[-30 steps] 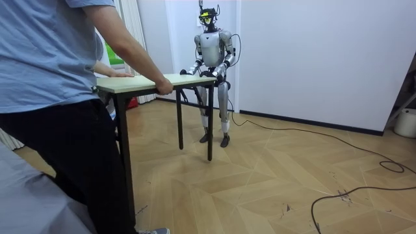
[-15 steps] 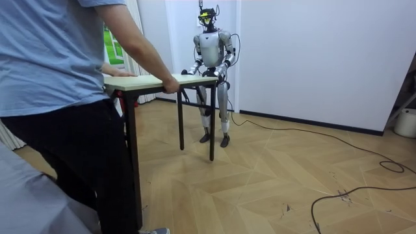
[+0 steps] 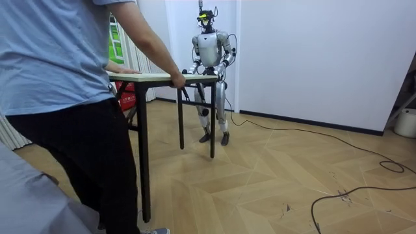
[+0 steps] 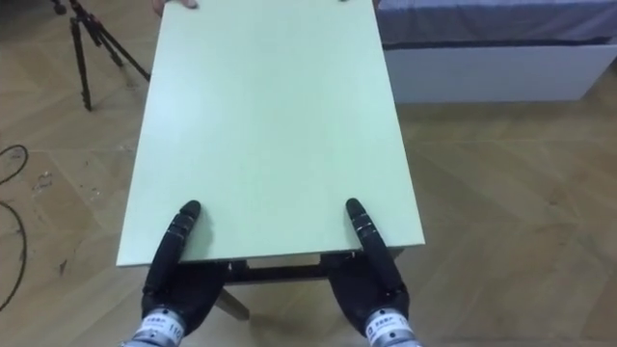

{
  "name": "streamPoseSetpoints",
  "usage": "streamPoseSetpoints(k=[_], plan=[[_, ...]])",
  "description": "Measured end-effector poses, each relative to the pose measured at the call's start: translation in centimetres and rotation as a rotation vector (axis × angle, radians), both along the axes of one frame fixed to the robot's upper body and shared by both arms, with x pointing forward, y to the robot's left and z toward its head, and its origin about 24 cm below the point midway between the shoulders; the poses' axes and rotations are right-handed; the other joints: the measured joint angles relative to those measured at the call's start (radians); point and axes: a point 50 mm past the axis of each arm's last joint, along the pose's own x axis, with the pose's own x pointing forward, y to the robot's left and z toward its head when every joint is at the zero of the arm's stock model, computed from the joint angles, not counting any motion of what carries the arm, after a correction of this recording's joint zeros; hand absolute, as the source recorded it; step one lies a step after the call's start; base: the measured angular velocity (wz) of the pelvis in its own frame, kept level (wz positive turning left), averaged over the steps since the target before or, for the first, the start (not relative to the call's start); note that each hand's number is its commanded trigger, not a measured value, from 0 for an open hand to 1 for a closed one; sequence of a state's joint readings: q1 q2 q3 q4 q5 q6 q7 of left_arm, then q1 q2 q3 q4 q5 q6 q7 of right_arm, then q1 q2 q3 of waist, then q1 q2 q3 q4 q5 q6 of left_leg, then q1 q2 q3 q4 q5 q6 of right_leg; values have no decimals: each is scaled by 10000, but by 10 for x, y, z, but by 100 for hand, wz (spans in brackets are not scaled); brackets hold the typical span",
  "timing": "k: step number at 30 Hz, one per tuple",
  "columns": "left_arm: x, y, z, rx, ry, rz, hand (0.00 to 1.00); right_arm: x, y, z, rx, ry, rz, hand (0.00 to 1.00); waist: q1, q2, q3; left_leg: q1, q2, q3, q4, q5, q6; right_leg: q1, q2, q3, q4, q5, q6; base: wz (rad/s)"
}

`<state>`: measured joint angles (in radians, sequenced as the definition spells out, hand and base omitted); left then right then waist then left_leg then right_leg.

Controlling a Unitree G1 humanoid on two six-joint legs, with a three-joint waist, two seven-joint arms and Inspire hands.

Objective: Move table with human

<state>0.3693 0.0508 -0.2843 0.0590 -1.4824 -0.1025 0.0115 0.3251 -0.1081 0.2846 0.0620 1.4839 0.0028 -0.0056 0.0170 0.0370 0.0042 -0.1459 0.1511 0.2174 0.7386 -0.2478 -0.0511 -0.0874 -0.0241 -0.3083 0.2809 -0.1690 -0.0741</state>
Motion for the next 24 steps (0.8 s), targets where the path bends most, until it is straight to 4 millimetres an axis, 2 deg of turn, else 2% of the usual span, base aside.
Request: streamPoseSetpoints(k=[1,2,3,4,5,6,7,8,9,10,14,15,16,17,19,21,22,24], plan=[[-3,0,-2,-43,86,29,100,-2,0,-1,24,54,25,100,-52,64,-5,61,110,-15,584,39,-61,36,47,-254,28,-22,-30,0],[-6,-1,-3,-141,129,-6,100,-3,-1,-1,-33,48,58,100,-308,229,-22,303,179,-121,1146,114,-174,-6,110,-691,210,-93,-104,47],[-4,-1,-2,-93,5,-81,100,-3,-2,0,-40,-40,36,100,-521,292,-12,609,158,-194,862,-45,-82,-99,117,-975,439,-136,-131,55],[-2,-1,0,-5,-103,-146,100,-2,-2,0,-60,-106,34,100,-645,224,34,773,73,-195,511,-255,-87,-204,81,-1024,542,-149,-151,43],[2,1,2,103,-271,-212,100,-1,-3,2,-67,-183,36,100,-668,45,146,925,-50,-190,-280,-480,-197,-395,14,-1059,643,-135,-186,21],[3,1,3,108,-337,-243,100,0,-3,3,-61,-248,27,100,-750,25,144,1045,-102,-192,-937,-726,-237,-549,-10,-1168,590,-44,-219,22],[4,0,3,78,-396,-267,100,0,-3,4,-55,-320,-3,100,-828,105,164,1057,-101,-228,-1191,-891,-220,-642,-11,-1276,587,-2,-234,37],[8,-2,5,21,-513,-345,100,1,-4,6,-64,-459,-123,100,-999,260,188,1053,-81,-297,-1645,-1202,-167,-850,-13,-1476,678,36,-255,34],[11,-2,7,77,-643,-419,100,2,-6,8,-99,-554,-181,100,-1023,340,179,1045,-102,-272,-2072,-1378,-95,-1118,-53,-1521,815,90,-286,26],[13,-2,8,102,-699,-434,100,3,-6,9,-68,-581,-221,100,-1022,352,174,1038,-130,-261,-2246,-1416,-56,-1217,-97,-1559,859,113,-303,16],[17,-6,10,149,-798,-598,100,3,-8,9,-121,-637,-448,100,-1026,368,176,1227,-500,-217,-3403,-1373,46,-1585,-398,-1638,953,369,-301,11],[17,-6,10,172,-794,-583,100,3,-7,9,-87,-635,-434,100,-994,356,181,1204,-617,-127,-3548,-1252,262,-1684,-486,-1606,931,482,-303,0],[17,-6,10,188,-789,-561,100,3,-7,9,-59,-636,-419,100,-955,357,180,1204,-646,-18,-3634,-1222,316,-1730,-521,-1596,907,546,-322,0],[17,-5,9,220,-772,-559,100,2,-6,8,-29,-601,-414,100,-946,358,181,1194,-735,29,-3681,-1104,517,-1764,-592,-1606,815,697,-322,0],[16,-4,8,234,-691,-563,100,2,-6,6,20,-495,-420,100,-969,360,181,1201,-807,268,-3776,-1013,653,-1774,-713,-1610,740,889,-324,4],[14,-5,3,228,-446,-615,100,0,-6,3,40,-395,-430,100,-930,345,181,1201,-1081,429,-3790,-858,822,-1885,-931,-1454,800,1106,-270,-8],[14,-6,2,199,-436,-608,100,0,-6,3,11,-399,-424,100,-906,328,186,1181,-1144,475,-3793,-815,874,-1955,-983,-1369,797,1197,-263,-20],[14,-7,1,171,-396,-592,100,0,-6,3,-1,-426,-432,100,-892,250,187,980,-1437,559,-3785,-637,1139,-2131,-1258,-1251,793,1542,-194,-5]])
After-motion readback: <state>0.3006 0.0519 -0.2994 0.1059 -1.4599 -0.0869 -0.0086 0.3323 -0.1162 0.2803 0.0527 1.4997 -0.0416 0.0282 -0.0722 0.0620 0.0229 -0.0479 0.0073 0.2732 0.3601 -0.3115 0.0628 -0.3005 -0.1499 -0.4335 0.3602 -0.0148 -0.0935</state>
